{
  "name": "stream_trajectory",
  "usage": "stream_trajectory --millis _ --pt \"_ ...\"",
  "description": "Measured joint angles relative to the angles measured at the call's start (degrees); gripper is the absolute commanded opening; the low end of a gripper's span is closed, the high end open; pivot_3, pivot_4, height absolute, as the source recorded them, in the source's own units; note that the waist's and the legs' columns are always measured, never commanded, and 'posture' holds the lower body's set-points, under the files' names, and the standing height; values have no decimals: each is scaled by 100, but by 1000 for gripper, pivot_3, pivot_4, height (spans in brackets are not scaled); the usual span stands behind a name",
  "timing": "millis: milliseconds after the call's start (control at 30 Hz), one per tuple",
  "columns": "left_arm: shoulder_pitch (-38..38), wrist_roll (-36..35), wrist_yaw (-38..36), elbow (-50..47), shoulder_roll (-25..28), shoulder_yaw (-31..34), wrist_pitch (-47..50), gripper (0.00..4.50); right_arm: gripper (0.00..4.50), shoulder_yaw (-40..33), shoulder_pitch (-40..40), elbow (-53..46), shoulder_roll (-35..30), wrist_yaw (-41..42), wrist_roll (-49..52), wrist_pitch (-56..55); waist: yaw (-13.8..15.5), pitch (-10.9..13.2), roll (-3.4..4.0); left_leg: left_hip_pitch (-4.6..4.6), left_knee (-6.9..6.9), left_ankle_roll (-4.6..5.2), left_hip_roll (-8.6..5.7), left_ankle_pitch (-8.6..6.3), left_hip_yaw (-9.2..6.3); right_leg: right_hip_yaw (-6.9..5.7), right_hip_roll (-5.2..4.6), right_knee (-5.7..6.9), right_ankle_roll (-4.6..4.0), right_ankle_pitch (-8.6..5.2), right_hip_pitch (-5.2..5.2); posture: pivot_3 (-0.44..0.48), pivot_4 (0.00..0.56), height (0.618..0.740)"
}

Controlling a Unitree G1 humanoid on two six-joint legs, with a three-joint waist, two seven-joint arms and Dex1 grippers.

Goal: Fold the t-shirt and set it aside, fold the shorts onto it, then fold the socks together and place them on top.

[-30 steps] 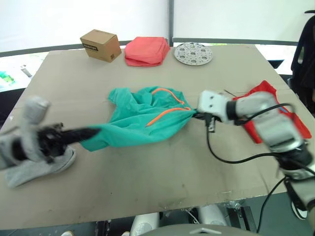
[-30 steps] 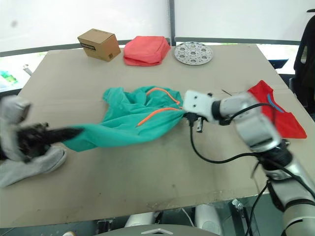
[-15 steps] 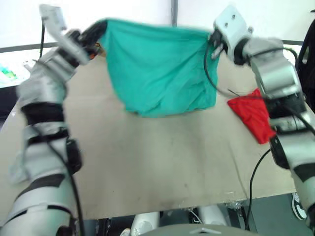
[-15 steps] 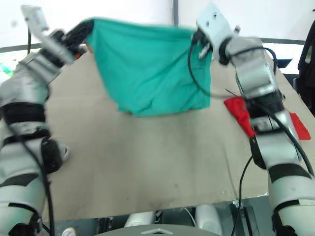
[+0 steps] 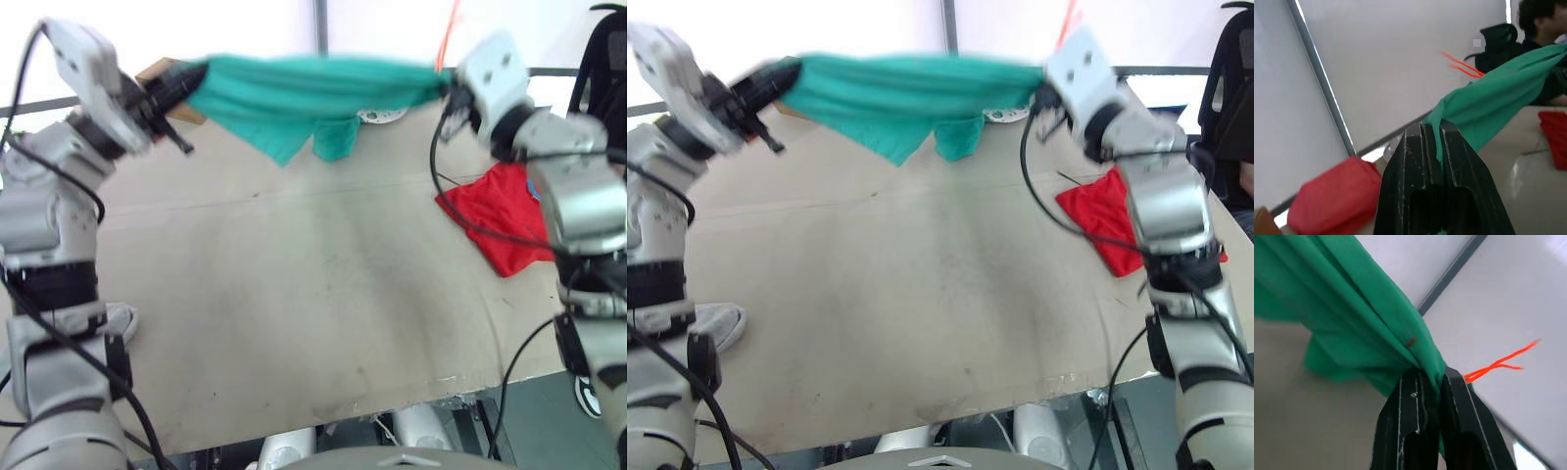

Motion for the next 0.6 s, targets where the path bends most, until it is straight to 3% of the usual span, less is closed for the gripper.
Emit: stream_trajectory --millis 100,200,267,433,500,600 --pt "1127 -72 -228 -721 15 85 173 0 46 112 1003 -914 -214 188 182 900 91 6 9 18 38 8 4 -5 -9 -10 3 -5 -18 -12 26 0 150 740" --pt "1451 -226 -154 -739 -69 245 458 0 46 166 1304 -1396 -388 348 361 1241 138 10 12 16 75 14 3 -8 -10 -13 3 -6 -22 -15 44 0 150 740" --pt "999 -464 85 -423 -99 489 763 0 46 115 891 -1492 -378 419 608 1386 174 7 2 16 86 19 -2 -10 -12 -14 6 -9 -19 -15 50 0 150 740" --pt "773 -672 193 -383 -29 689 998 0 46 40 508 -1256 -324 398 681 1230 216 -1 -9 13 75 23 -3 -15 -19 -23 6 -6 6 -6 46 0 150 740" --pt "397 -655 515 -126 -105 691 1009 0 46 220 232 -879 -103 266 657 1039 210 0 -8 5 70 22 -8 -15 -26 -29 16 -6 6 -6 41 0 150 740" --pt "-560 15 1152 818 -171 481 326 0 46 511 -825 429 604 -290 402 336 164 15 -5 8 70 22 -14 -15 -17 -21 23 -4 5 -3 33 0 150 740"
